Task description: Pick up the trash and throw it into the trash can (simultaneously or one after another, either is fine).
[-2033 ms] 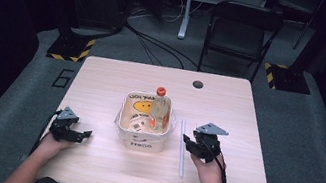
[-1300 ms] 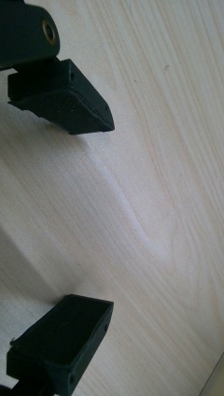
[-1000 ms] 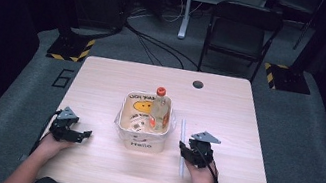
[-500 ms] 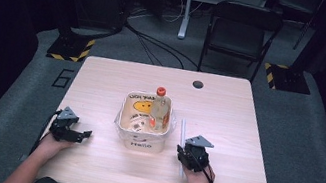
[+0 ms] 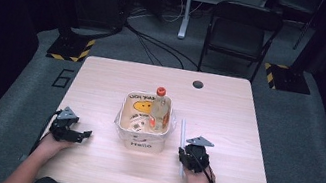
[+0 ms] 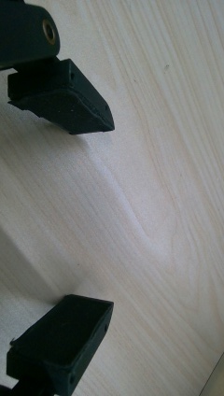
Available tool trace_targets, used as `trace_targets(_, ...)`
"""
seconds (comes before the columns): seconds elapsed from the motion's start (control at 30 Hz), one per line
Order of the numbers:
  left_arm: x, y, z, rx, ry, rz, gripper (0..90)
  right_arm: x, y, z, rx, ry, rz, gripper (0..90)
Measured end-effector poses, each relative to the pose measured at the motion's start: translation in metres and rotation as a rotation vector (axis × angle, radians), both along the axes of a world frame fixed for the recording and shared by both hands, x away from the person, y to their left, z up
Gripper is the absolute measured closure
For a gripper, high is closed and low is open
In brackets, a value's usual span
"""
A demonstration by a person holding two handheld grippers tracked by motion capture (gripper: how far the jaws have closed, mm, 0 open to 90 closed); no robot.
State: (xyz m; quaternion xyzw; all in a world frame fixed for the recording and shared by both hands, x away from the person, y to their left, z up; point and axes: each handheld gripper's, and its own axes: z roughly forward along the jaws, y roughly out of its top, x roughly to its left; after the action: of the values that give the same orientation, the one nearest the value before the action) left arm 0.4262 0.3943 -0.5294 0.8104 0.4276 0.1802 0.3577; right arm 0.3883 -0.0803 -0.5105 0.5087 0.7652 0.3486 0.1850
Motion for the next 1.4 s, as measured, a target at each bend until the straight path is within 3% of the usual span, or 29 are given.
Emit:
trace_targets(0.3,0.000,0.000,0.000,0.000,-0.001,0.000,11.9,0.002,0.001,-0.003,-0.017,0.013,-0.026,77.9)
trace_targets(0.53,0.000,0.000,0.000,0.000,-0.001,0.001,11.9,0.003,0.000,-0.007,-0.024,0.010,-0.046,78.0)
trace_targets(0.73,0.000,0.000,0.000,-0.001,-0.001,0.000,11.9,0.002,0.003,-0.009,-0.050,-0.022,-0.037,78.1)
trace_targets(0.9,0.000,0.000,0.000,0.001,0.000,0.000,11.9,0.003,0.004,-0.008,-0.055,-0.020,-0.031,78.5)
trace_targets(1.07,0.000,0.000,0.000,-0.001,-0.001,0.001,11.9,0.009,-0.008,0.003,-0.012,-0.042,-0.031,78.7)
trace_targets(1.17,0.000,0.000,0.000,0.001,0.000,-0.002,11.9,0.010,-0.015,0.006,0.017,-0.027,-0.035,78.6)
trace_targets(1.2,0.000,0.000,0.000,0.001,-0.001,-0.001,11.9,0.011,-0.021,0.007,0.047,-0.011,-0.052,78.6)
trace_targets(1.33,0.000,0.000,0.000,0.001,-0.002,-0.001,11.9,0.013,-0.030,0.012,0.047,0.004,-0.041,78.6)
trace_targets(1.4,0.000,0.000,0.000,0.000,-0.001,-0.001,11.9,0.014,-0.035,0.016,0.077,0.011,-0.044,78.7)
